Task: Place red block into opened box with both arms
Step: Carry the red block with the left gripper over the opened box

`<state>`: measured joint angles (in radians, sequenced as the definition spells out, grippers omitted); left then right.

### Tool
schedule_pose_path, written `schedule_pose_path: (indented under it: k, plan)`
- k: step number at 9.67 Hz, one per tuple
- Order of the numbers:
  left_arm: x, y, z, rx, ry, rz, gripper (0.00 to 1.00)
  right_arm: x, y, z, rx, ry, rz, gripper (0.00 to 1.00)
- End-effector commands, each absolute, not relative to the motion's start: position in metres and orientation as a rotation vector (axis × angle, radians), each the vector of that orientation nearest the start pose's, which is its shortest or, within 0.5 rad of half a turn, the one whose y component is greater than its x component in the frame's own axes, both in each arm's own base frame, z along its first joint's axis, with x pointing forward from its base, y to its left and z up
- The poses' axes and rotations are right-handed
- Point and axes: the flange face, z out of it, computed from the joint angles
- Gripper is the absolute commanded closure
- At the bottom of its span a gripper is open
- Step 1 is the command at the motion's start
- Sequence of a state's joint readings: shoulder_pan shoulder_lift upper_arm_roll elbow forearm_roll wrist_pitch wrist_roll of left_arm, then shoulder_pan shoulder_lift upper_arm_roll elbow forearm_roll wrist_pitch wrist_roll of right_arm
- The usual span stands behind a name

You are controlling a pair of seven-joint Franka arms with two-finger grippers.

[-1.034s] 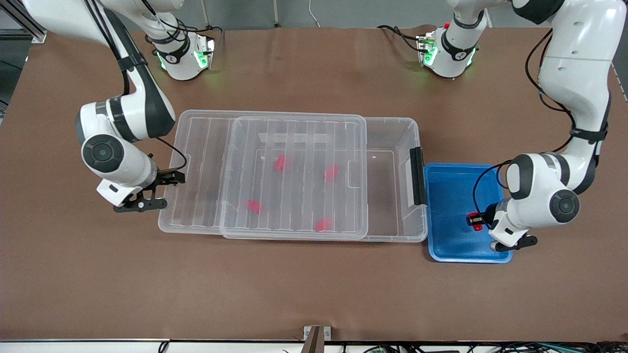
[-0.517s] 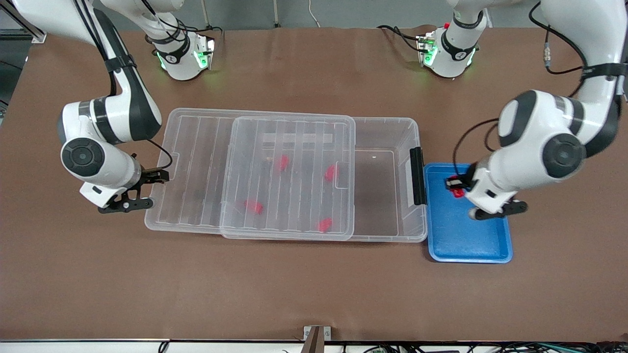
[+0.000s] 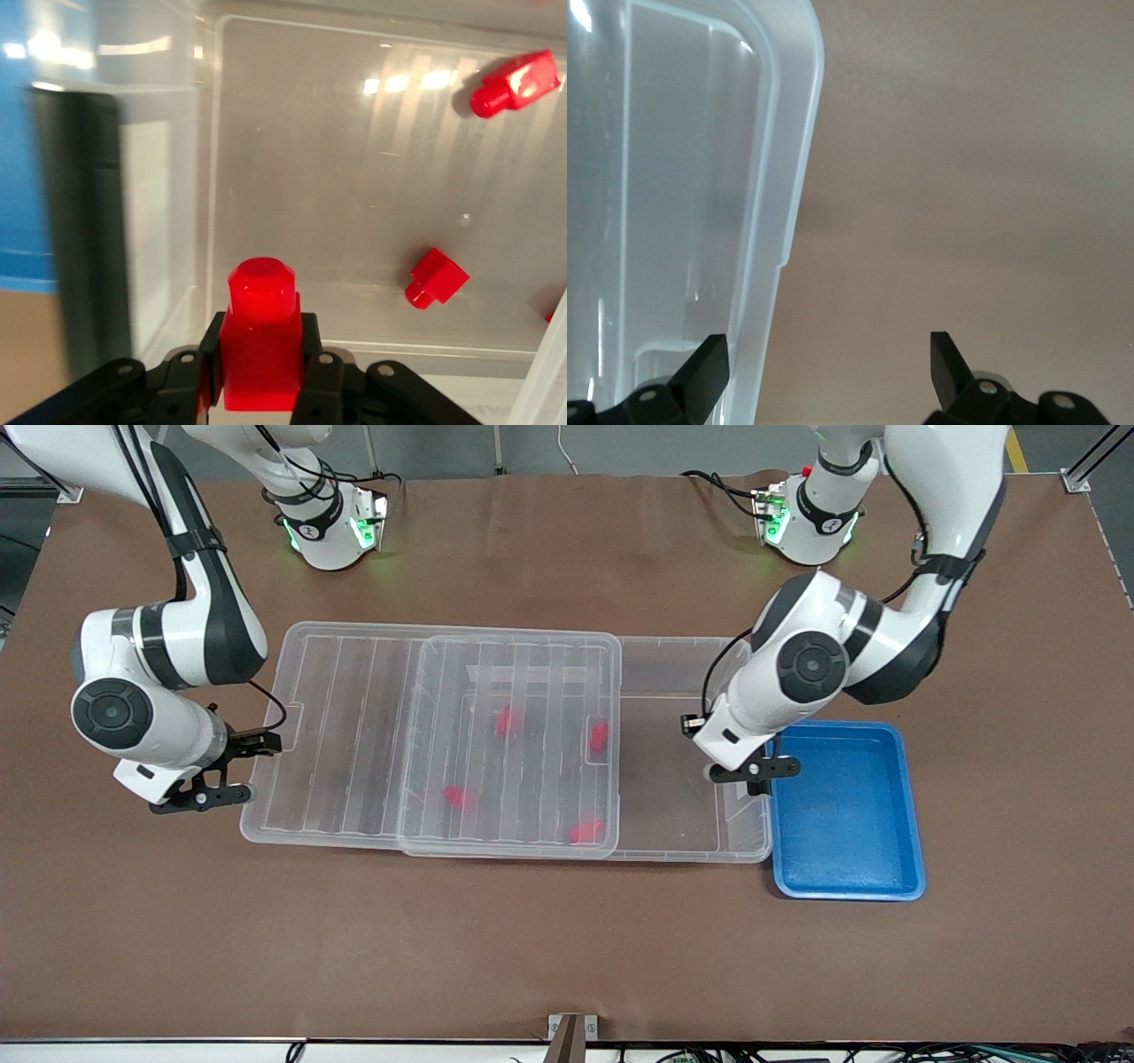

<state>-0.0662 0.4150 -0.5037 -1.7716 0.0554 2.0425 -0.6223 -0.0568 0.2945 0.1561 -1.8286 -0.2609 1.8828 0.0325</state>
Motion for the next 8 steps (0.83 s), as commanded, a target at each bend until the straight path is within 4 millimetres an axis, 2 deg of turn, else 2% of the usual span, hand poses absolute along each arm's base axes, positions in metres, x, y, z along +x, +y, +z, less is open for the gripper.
schedule_pose_path:
  k: [1, 3, 4, 6, 8]
  plan:
    - [0.528, -0.333, 0.289, -3.208, -0.011, 0.23, 1.0, 0.61, 0.033, 0.393, -3.338, -0.253, 0.331, 0.0]
    - [0.513, -0.345, 0.248, -3.171, 0.082, 0.212, 1.0, 0.622, 0.037, 0.456, -3.307, -0.066, 0.198, 0.0]
    - [0.51, -0.344, 0.229, -3.178, 0.092, 0.21, 1.0, 0.617, 0.036, 0.497, -3.271, 0.079, 0.126, 0.0]
    - [0.5, -0.347, 0.197, -3.176, 0.181, 0.152, 0.97, 0.596, 0.007, 0.578, -3.22, 0.317, 0.014, 0.0]
    - [0.496, -0.353, 0.178, -3.203, 0.129, 0.158, 0.96, 0.57, -0.027, 0.632, -3.151, 0.433, 0.006, 0.0]
